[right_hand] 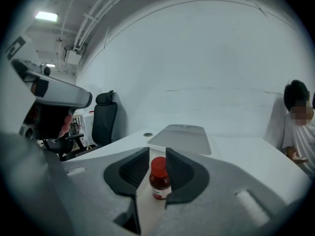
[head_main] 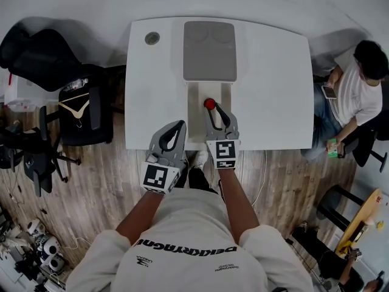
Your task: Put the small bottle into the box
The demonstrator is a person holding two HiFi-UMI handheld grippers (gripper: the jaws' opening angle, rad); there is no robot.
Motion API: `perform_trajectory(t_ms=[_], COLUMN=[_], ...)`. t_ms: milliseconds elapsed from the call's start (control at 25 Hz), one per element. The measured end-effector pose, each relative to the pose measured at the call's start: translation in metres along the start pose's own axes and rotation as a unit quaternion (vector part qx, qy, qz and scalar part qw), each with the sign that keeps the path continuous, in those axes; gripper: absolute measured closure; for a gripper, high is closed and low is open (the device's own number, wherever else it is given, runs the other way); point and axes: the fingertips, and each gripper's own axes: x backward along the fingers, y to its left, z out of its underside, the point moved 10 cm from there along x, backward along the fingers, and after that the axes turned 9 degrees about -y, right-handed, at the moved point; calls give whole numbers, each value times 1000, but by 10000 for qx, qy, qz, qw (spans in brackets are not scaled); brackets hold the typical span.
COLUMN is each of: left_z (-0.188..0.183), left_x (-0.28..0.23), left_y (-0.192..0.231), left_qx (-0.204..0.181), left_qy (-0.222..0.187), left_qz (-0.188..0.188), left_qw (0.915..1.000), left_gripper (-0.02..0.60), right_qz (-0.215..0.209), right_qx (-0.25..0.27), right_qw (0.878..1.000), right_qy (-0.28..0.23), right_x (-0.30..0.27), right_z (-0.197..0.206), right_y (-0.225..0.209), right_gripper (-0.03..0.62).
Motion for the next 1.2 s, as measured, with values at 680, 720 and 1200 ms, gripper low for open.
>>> perform_trajectory(t_ms=[680, 720, 1200], left_z=[-19, -20, -38], left_x=[22, 23, 31], left_y=[-18, -19, -32], left_qx=[-99, -120, -406], left_qy=[-199, -214, -411], left_qz=[148, 163, 333], left_qw=[9996, 9996, 9978], left_gripper=[580, 580, 580], right_qz=[216, 224, 105], right_qx=[59, 43, -114], right_qw=[9990, 9989, 9971], right_qy=[-386, -408, -741], right_x=[45, 49, 84], right_z=[-34, -37, -64], right_y=[7, 8, 19], right_gripper=[602, 602, 600])
